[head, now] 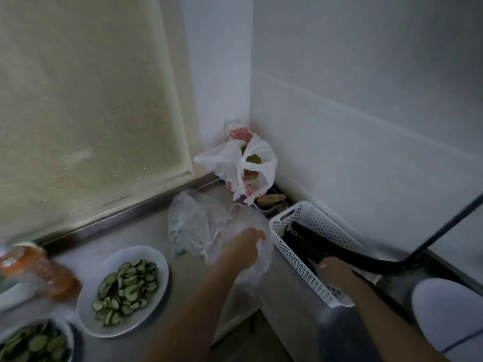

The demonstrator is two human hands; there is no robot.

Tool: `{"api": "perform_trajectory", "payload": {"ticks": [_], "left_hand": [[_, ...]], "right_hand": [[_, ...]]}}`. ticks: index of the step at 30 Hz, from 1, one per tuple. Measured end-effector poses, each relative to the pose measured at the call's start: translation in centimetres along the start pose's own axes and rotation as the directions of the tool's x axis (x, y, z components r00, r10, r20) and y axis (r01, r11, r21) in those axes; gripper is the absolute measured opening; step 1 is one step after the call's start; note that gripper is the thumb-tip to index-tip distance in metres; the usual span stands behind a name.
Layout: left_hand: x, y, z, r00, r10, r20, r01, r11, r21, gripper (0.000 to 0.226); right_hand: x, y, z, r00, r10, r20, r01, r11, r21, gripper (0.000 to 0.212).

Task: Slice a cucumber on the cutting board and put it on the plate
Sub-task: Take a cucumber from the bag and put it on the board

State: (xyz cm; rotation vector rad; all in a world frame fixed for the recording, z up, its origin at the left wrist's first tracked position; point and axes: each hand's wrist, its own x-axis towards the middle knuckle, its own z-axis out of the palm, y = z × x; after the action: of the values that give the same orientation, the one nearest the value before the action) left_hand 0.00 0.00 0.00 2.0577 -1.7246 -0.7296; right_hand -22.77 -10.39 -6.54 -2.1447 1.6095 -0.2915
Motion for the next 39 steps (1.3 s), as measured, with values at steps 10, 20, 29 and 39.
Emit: {"api": "perform_trajectory", "payload": {"ticks": [10, 20, 29, 39], "left_hand": [[4.7, 2.4, 3.7, 0.971, 0.182, 0.154, -0.219, 0.937, 0.271, 0.052], [6.6, 1.6, 4.0, 0.962, 0.202, 0.183, -0.246, 0.932, 0.266, 0.051], [6.8, 1.5, 3.6, 0.945, 0.25, 0.209, -0.298, 0.923, 0.243, 0.055], [7.5, 8.8, 4.8, 0.856, 0.485, 0.181, -0.516, 0.829, 0.218, 0.044]], "right_hand": [[0.2, -0.8, 3.0, 0.816, 0.421, 0.396, -0.475, 0.879, 0.044, 0.036], [0.2, -1.3, 3.1, 0.739, 0.534, 0.41, -0.635, 0.756, 0.158, 0.055], [-2.1, -5.9, -0.9, 0.84, 0.534, 0.094, -0.538, 0.801, 0.262, 0.031], [-7.2, -3.4, -10.1, 0.887, 0.457, 0.061, -0.387, 0.665, 0.639, 0.025]]}}
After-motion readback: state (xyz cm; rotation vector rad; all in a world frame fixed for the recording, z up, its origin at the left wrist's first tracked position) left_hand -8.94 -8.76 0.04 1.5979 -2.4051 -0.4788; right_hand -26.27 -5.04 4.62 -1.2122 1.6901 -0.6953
